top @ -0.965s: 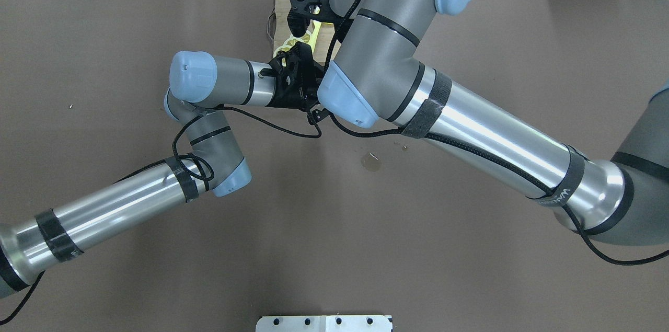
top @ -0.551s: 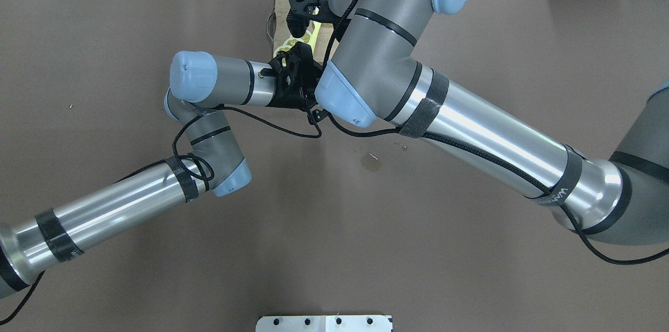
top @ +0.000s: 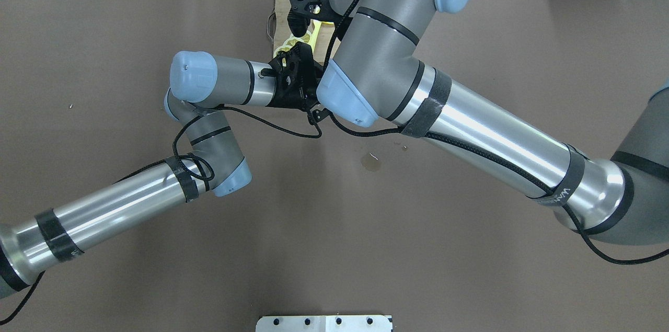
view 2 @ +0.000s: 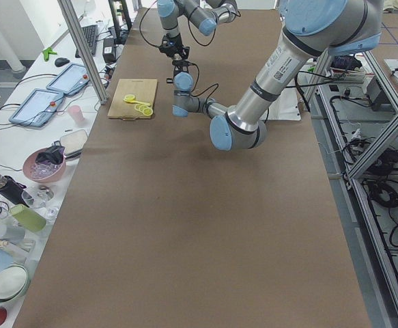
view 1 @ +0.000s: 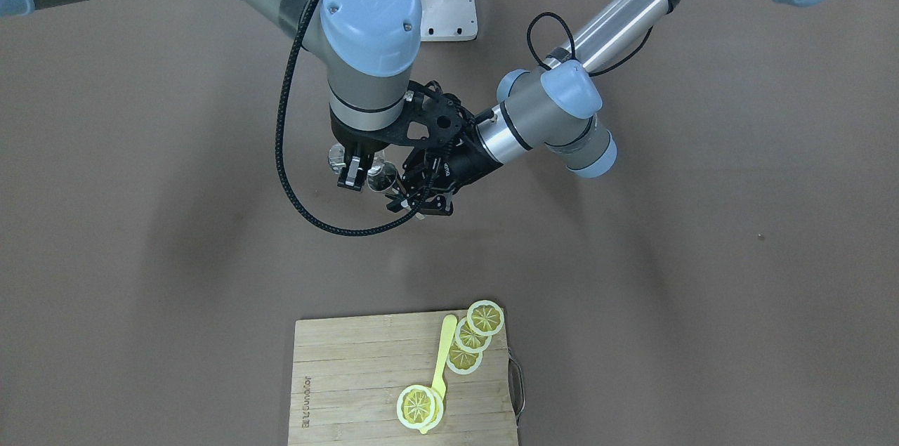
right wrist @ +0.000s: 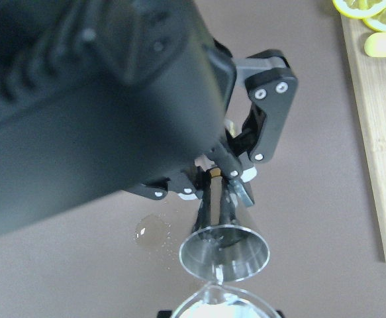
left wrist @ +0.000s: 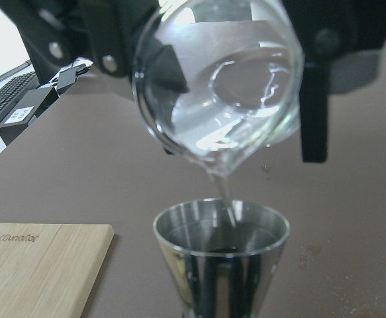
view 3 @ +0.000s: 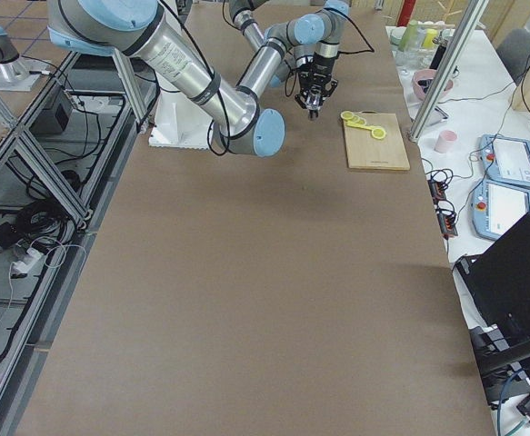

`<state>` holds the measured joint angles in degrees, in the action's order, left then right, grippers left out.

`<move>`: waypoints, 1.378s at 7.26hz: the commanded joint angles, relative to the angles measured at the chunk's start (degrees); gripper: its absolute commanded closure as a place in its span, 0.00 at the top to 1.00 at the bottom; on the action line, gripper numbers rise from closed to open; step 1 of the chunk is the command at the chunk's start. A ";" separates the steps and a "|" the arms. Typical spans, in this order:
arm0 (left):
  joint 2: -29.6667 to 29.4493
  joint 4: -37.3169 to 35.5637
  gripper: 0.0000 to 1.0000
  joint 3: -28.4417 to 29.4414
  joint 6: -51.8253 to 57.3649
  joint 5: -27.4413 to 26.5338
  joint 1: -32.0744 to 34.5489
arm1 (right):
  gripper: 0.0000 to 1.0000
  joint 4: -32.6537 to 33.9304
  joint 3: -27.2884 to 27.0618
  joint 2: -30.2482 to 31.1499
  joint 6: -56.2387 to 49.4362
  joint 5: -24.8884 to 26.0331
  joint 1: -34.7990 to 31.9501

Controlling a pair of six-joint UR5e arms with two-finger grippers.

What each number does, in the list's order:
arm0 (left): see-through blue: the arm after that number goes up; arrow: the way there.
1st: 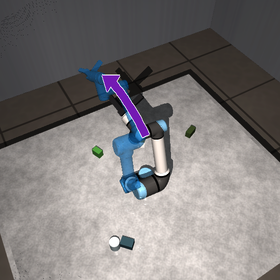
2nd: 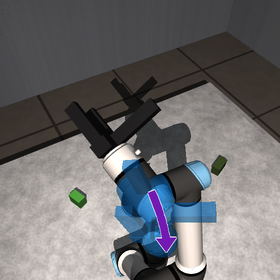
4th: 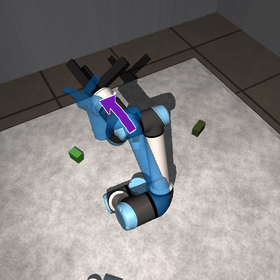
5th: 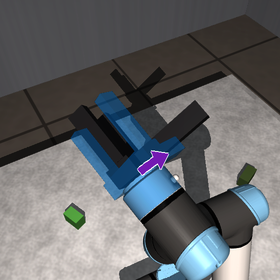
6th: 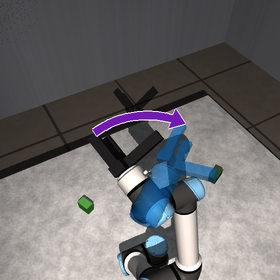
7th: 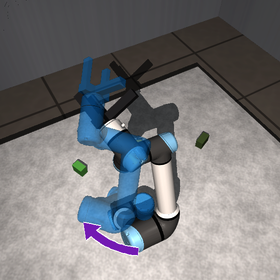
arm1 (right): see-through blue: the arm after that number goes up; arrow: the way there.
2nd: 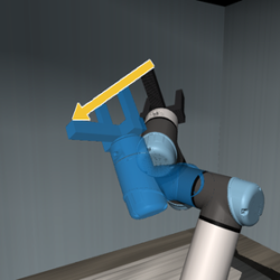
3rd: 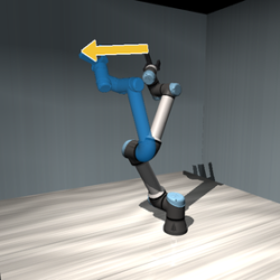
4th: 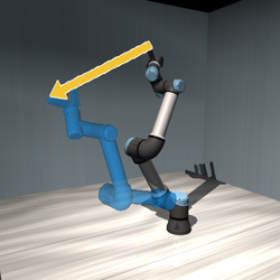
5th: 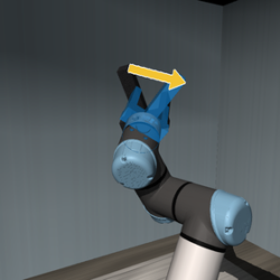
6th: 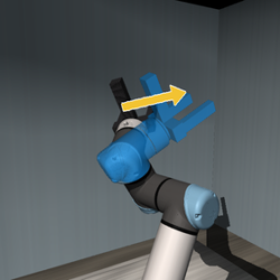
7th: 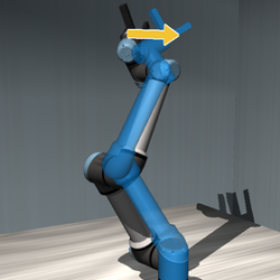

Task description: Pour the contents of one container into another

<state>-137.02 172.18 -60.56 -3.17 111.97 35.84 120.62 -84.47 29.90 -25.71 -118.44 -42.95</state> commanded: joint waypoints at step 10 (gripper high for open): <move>0.52 0.09 0.00 -1.58 -0.25 -0.79 0.28 | 0.00 -19.43 -19.12 19.72 4.95 0.85 -3.62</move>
<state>-136.82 172.26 -61.42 -3.33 111.19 36.00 104.69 -100.16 45.15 -22.41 -117.25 -45.24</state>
